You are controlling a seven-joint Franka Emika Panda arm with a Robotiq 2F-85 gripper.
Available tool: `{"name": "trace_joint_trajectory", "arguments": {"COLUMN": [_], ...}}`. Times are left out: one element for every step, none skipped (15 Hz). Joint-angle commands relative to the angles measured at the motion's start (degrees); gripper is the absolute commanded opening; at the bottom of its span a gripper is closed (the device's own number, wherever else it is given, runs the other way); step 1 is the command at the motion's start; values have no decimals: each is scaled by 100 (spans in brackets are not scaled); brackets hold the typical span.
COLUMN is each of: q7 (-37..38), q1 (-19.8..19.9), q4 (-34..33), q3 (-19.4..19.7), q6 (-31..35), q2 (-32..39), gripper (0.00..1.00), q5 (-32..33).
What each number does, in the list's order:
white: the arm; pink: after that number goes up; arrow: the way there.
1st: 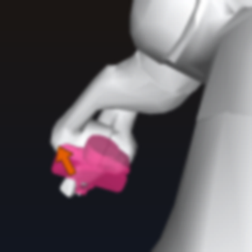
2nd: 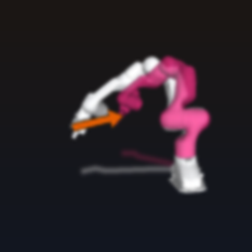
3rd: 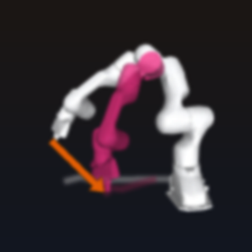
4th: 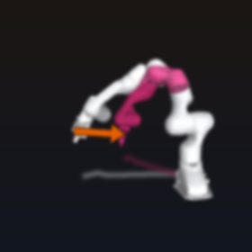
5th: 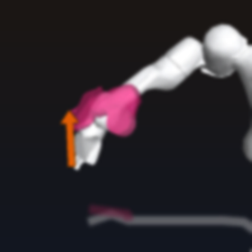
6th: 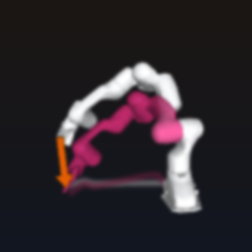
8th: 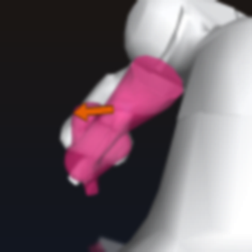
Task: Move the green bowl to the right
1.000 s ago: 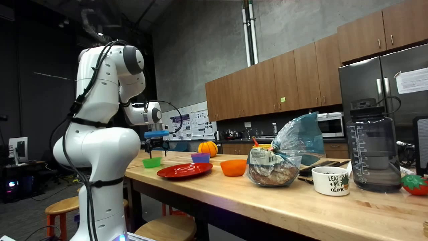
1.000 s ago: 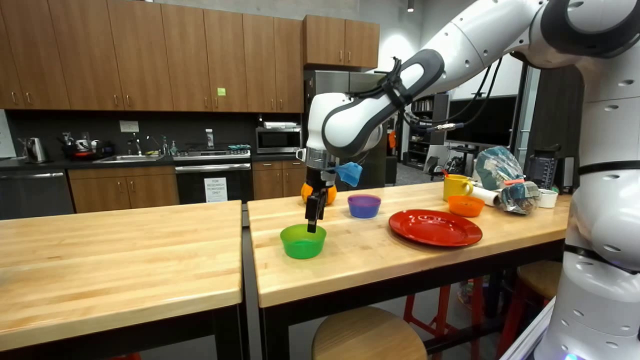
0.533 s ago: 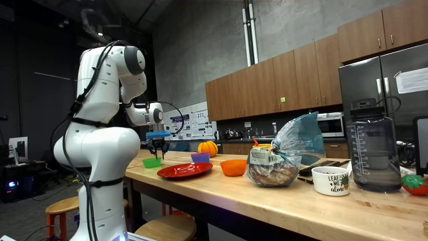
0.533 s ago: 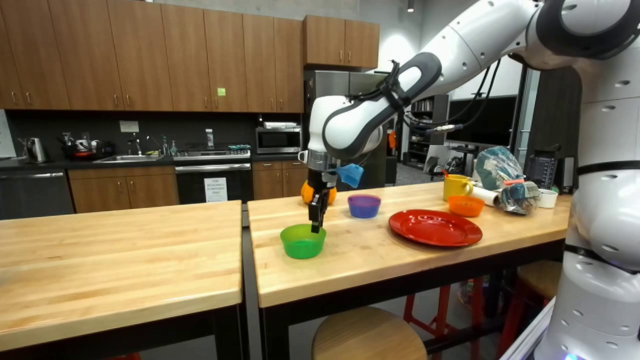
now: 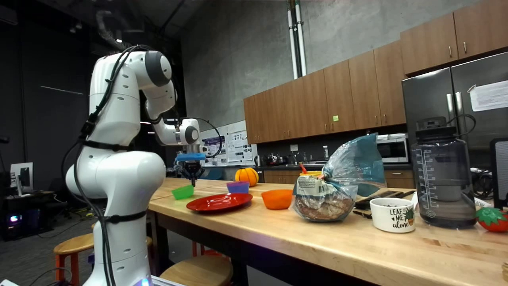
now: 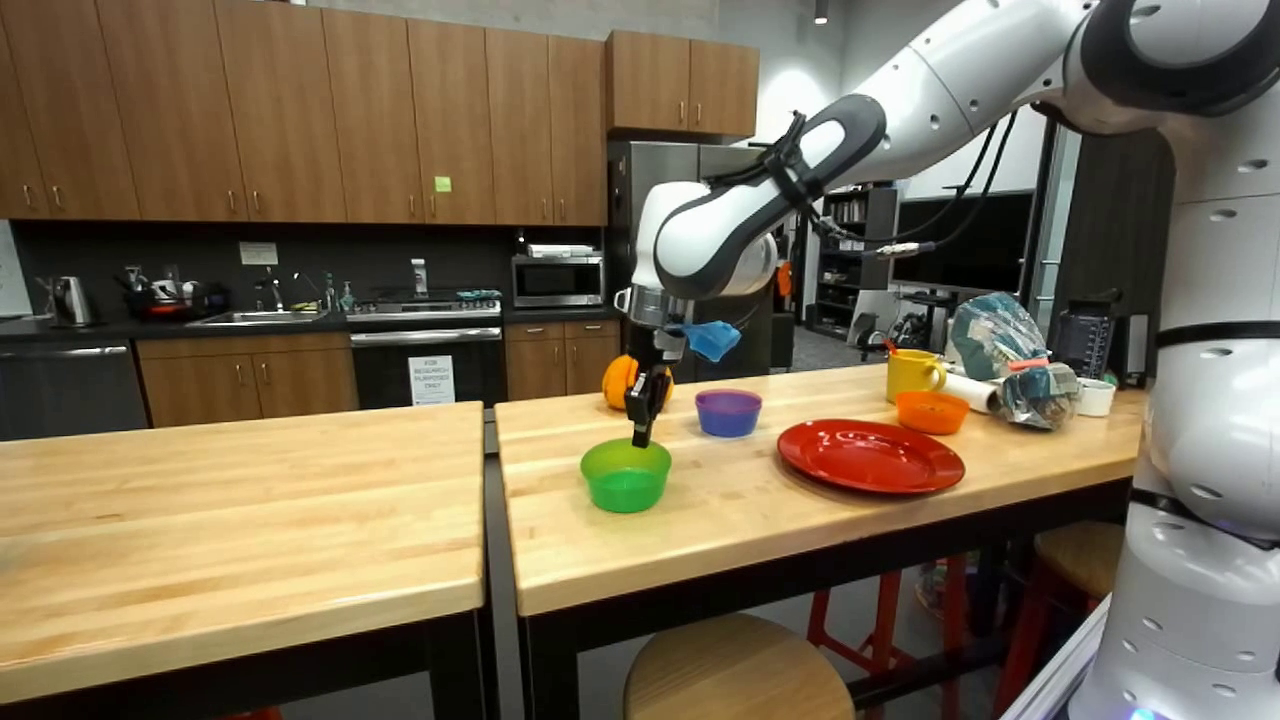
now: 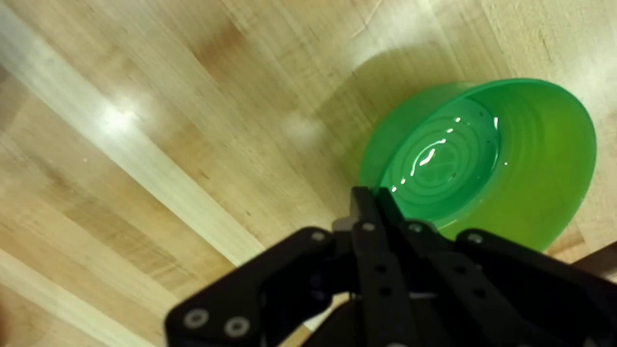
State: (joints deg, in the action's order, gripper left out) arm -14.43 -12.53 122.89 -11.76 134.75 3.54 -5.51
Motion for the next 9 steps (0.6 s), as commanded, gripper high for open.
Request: {"name": "trace_joint_trajectory", "arguments": {"q7": [-193, -216, -262, -304, -282, -269, -220, -187, -144], "q1": [188, 246, 292, 341, 380, 432, 491, 547, 623], "q4": [532, 693, 821, 979, 1110, 1257, 1395, 1512, 1624], "q3": [76, 142, 211, 306, 401, 511, 620, 723, 827], "q6": [22, 12, -2, -35, -66, -112, -151, -196, -242], "q2": [-745, -970, -1155, -1385, -1579, -1808, -2020, -2206, -2392], "gripper": [1, 1, 1, 1, 1, 1, 1, 1, 1], "q5": [-330, -381, -450, -513, -483, -442, -350, -276, -187]}}
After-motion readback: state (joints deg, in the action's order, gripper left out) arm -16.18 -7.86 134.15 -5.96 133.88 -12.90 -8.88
